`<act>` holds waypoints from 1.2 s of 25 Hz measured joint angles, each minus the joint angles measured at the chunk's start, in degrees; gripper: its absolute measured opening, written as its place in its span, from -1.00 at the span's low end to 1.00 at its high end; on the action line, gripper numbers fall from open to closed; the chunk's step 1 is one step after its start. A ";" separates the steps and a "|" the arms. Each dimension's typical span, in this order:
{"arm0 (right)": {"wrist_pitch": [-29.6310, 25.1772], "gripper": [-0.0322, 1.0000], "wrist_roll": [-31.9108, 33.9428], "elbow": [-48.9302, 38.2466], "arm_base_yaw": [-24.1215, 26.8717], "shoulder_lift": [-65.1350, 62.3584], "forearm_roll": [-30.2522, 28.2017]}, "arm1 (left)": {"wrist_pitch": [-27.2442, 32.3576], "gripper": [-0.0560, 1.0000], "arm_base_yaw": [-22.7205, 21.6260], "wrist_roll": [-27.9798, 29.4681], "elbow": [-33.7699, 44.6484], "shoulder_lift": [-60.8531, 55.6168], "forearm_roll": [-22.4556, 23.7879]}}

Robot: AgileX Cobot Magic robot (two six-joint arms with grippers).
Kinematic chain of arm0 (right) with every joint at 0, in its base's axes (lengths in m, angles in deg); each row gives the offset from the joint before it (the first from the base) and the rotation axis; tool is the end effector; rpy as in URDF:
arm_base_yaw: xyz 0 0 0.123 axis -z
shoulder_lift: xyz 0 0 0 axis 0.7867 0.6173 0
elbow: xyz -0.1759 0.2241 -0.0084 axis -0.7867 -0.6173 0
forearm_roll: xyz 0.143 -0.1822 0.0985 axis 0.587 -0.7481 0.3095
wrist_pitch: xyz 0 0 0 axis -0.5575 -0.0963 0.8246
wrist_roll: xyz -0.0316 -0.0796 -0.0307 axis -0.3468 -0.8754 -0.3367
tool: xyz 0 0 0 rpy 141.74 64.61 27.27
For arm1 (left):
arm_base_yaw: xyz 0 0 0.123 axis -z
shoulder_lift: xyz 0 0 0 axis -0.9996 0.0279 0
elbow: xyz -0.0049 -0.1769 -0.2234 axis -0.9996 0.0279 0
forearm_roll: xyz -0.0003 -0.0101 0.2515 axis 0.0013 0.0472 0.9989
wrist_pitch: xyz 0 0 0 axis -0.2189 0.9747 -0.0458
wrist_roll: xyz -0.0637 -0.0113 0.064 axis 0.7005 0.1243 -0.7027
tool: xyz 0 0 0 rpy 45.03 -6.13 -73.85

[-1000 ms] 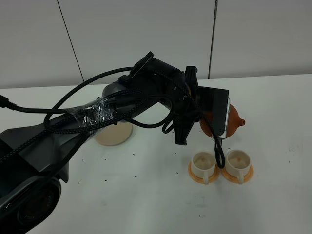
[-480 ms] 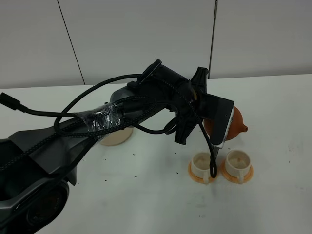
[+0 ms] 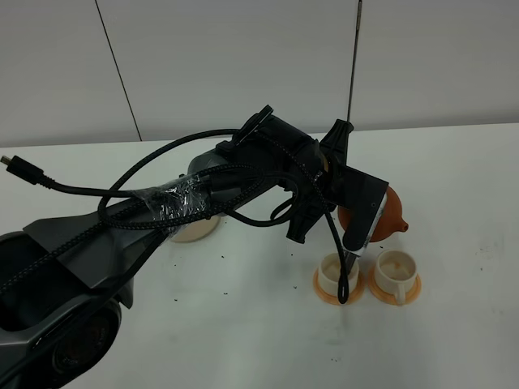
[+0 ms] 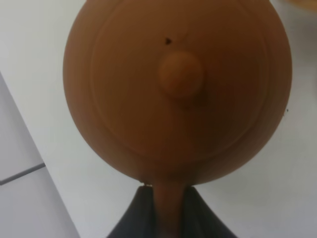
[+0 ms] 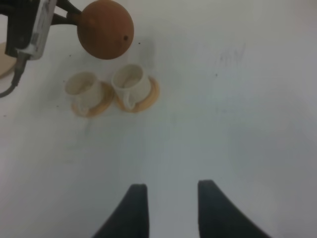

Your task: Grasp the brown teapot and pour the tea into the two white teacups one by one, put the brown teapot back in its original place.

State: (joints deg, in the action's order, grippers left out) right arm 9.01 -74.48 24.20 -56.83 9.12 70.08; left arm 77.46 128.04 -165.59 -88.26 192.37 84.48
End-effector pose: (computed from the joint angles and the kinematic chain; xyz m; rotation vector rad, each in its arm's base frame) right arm -0.0058 0.0133 0.2740 -0.0413 2.0520 0.2948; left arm 0.4110 -0.3311 0.1843 2.1931 1.1205 0.4760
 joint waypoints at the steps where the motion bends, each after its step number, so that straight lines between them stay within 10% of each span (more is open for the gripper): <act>1: 0.00 -0.47 0.00 0.00 0.00 0.00 0.00 | -0.10 -0.57 0.00 -0.13 0.00 0.00 0.00; 30: 0.00 -0.47 0.00 0.00 0.00 0.00 0.00 | -2.86 -0.57 1.09 -18.44 0.00 0.00 1.03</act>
State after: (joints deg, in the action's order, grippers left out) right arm 9.01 -74.48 24.20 -56.83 9.12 70.08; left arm 74.60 129.12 -184.02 -88.26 192.37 85.50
